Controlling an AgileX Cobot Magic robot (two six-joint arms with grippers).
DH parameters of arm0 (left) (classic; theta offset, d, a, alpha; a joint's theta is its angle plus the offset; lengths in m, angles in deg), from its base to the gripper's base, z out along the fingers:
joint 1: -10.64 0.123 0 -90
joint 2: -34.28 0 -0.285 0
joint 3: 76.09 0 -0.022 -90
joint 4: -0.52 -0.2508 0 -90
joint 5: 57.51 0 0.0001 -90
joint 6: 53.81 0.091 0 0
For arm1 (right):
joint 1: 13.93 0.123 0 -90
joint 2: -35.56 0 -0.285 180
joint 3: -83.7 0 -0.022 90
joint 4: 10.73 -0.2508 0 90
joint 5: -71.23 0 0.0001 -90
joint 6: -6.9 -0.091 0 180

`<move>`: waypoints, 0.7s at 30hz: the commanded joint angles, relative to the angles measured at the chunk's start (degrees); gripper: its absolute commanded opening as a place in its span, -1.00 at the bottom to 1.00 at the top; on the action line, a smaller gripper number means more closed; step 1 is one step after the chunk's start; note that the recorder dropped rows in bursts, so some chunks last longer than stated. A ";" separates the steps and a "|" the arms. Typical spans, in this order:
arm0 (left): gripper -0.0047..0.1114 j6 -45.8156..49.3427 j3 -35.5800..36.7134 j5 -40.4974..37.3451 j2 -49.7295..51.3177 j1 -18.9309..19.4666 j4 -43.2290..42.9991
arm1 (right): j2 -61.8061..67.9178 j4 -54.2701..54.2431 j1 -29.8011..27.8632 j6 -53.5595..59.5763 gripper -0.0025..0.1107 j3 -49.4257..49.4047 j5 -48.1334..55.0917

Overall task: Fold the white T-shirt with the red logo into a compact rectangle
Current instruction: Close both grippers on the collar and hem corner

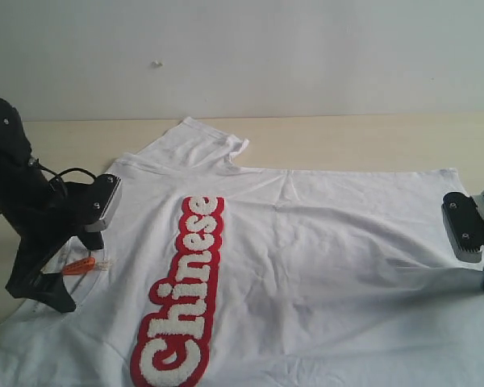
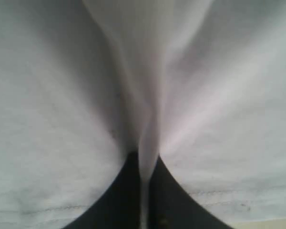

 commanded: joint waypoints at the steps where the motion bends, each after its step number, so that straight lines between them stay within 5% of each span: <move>1: 0.71 -0.61 -0.15 3.17 0.47 -0.01 0.68 | 1.46 0.04 -0.33 -0.32 -0.96 -0.33 -2.04; 10: 0.70 -7.41 -0.15 3.01 3.80 -0.01 -5.24 | 1.46 0.04 -0.33 -1.53 -0.96 -0.33 -2.89; 12: 0.52 -7.53 -0.15 3.01 4.70 -0.01 -5.43 | 1.46 0.04 -0.33 -1.53 -0.96 -0.33 -3.00; 18: -0.87 -8.78 -0.15 3.53 5.61 -0.01 -5.47 | 1.46 0.04 -0.33 -1.53 -0.96 -0.33 -3.37; 21: -0.92 -8.78 -0.15 2.47 5.49 -0.01 -6.02 | 1.34 -0.33 -0.33 -1.65 -0.96 -0.33 -3.25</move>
